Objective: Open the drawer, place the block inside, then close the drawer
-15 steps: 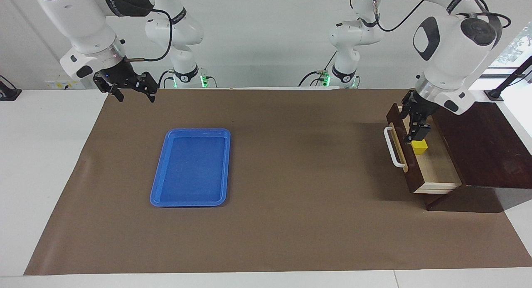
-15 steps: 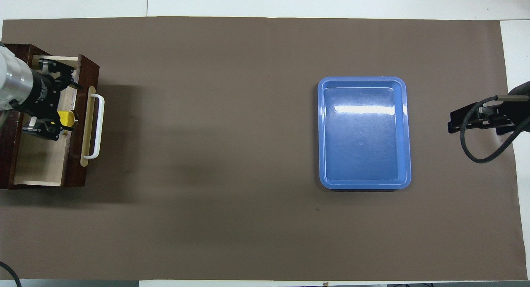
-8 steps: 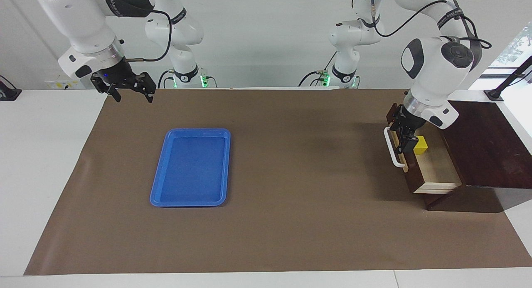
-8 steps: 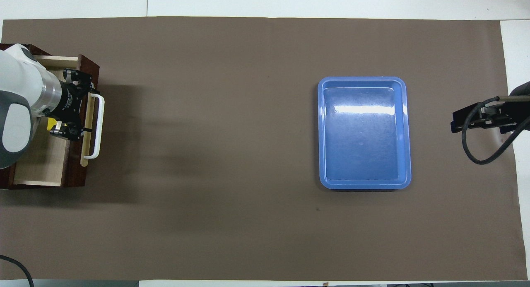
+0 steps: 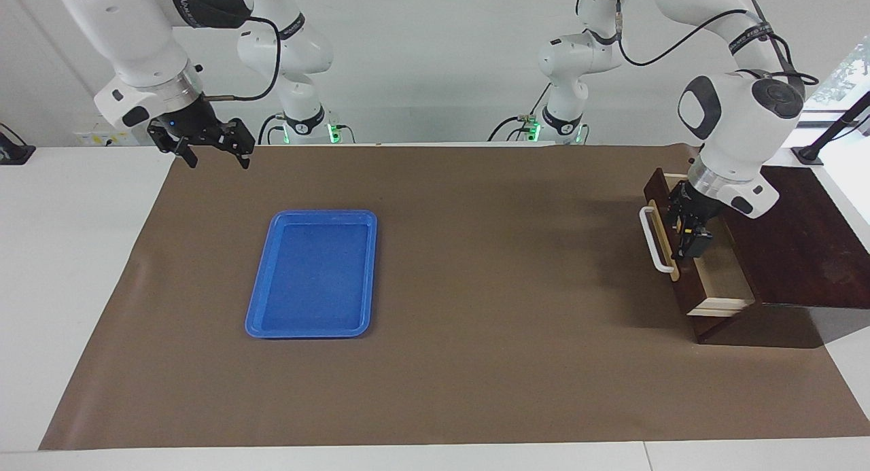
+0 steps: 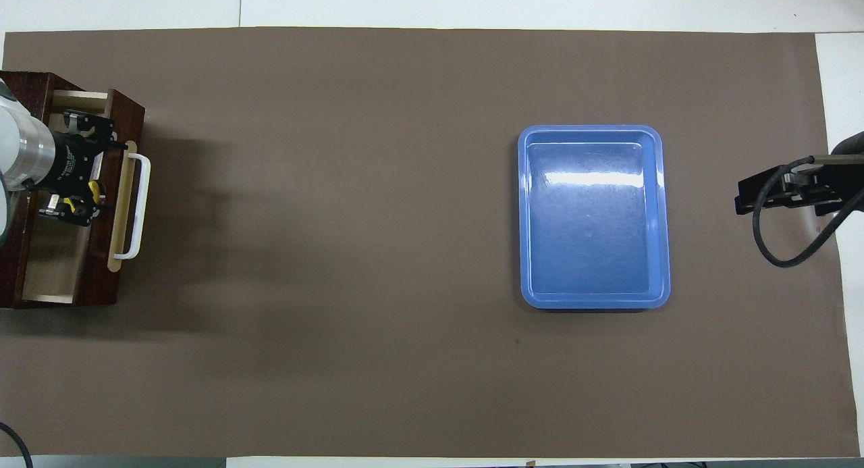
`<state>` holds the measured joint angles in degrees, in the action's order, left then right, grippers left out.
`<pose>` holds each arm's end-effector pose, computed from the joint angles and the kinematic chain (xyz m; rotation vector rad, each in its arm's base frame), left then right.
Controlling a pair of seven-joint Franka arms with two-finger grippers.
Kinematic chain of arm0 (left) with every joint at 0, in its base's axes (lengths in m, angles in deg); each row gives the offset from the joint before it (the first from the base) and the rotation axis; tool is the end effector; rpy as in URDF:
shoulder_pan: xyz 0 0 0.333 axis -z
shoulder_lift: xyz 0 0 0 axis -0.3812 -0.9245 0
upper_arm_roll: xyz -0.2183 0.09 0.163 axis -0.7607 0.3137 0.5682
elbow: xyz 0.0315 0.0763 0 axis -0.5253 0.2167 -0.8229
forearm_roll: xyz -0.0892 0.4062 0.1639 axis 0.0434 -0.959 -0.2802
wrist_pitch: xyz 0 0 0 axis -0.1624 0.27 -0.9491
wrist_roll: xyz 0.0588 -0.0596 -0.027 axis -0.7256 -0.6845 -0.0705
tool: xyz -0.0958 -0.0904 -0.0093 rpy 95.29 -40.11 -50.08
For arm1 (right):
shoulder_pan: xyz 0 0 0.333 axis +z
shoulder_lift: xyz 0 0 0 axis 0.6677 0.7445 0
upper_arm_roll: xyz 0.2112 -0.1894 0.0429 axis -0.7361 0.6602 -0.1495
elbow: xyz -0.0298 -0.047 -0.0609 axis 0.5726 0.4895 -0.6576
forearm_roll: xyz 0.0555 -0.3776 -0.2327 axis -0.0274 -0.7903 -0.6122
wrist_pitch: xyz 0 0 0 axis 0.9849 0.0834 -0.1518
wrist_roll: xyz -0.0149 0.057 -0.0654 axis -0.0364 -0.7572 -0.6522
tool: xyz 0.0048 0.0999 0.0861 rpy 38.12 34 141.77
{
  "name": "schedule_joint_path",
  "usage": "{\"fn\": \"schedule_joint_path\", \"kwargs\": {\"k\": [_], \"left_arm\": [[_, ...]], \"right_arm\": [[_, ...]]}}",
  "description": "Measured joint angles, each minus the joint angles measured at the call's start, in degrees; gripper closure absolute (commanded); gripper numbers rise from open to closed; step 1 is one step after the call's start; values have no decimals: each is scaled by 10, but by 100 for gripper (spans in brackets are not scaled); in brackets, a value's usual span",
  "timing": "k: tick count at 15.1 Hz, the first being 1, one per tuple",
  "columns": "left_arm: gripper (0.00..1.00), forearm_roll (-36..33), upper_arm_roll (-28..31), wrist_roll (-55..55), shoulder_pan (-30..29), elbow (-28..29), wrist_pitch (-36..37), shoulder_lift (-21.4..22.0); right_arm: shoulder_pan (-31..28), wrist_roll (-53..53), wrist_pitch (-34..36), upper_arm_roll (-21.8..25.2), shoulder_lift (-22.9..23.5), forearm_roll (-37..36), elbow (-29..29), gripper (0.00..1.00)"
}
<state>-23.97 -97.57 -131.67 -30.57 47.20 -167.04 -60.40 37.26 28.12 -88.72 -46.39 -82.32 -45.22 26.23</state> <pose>0.6424 0.0097 0.3940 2.4871 1.8565 0.1117 0.5939 0.0009 0.5555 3.1332 -0.0745 -0.1480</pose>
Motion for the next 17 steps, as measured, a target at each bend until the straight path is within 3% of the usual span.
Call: {"fn": "schedule_joint_path", "kwargs": {"k": [6,17], "left_arm": [[0,-20,2,54,-51,0,-28,-4],[0,-17,-1,81,-65,-2,-24,-4]], "right_arm": [[0,0,0,0,0,0,0,0],[-1,0,0,0,0,0,0,0]]}}
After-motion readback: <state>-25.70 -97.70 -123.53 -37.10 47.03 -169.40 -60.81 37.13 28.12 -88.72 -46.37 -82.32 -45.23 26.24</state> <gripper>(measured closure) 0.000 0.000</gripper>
